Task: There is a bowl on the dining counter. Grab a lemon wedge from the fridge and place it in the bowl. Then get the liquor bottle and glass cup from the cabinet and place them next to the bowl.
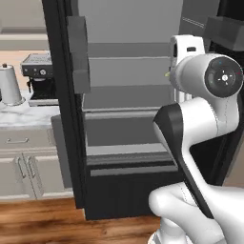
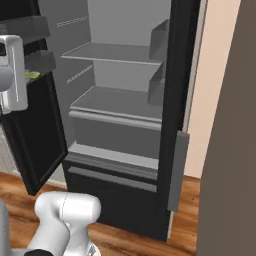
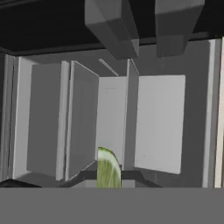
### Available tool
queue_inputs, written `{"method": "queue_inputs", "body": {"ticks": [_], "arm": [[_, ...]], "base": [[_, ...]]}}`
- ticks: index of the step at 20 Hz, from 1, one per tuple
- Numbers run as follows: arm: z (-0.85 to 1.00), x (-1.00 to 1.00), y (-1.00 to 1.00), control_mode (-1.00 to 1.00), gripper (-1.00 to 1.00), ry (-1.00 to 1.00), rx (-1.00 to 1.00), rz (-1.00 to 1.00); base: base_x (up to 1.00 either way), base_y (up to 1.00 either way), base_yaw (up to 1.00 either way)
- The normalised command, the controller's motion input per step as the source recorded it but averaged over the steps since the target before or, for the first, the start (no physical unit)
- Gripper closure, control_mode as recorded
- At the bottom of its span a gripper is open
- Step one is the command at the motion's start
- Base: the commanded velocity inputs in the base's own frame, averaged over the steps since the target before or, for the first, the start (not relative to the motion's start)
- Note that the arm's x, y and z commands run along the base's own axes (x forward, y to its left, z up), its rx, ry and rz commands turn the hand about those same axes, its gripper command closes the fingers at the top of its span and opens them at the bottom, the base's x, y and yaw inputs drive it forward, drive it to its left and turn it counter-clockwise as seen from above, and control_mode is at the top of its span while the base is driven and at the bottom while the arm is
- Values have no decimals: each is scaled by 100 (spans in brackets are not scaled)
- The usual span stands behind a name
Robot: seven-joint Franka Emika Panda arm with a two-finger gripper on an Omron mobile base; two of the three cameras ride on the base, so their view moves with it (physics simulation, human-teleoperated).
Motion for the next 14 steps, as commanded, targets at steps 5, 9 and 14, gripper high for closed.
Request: {"method": "queue_inputs", "body": {"ticks": [5,9,14], "arm": [[0,0,0,100,100,0,0,0],[0,0,0,100,100,0,0,0],[0,0,0,100,100,0,0,0]], "base": [[-49,0,44],[-51,0,49],[-37,5,50]]}}
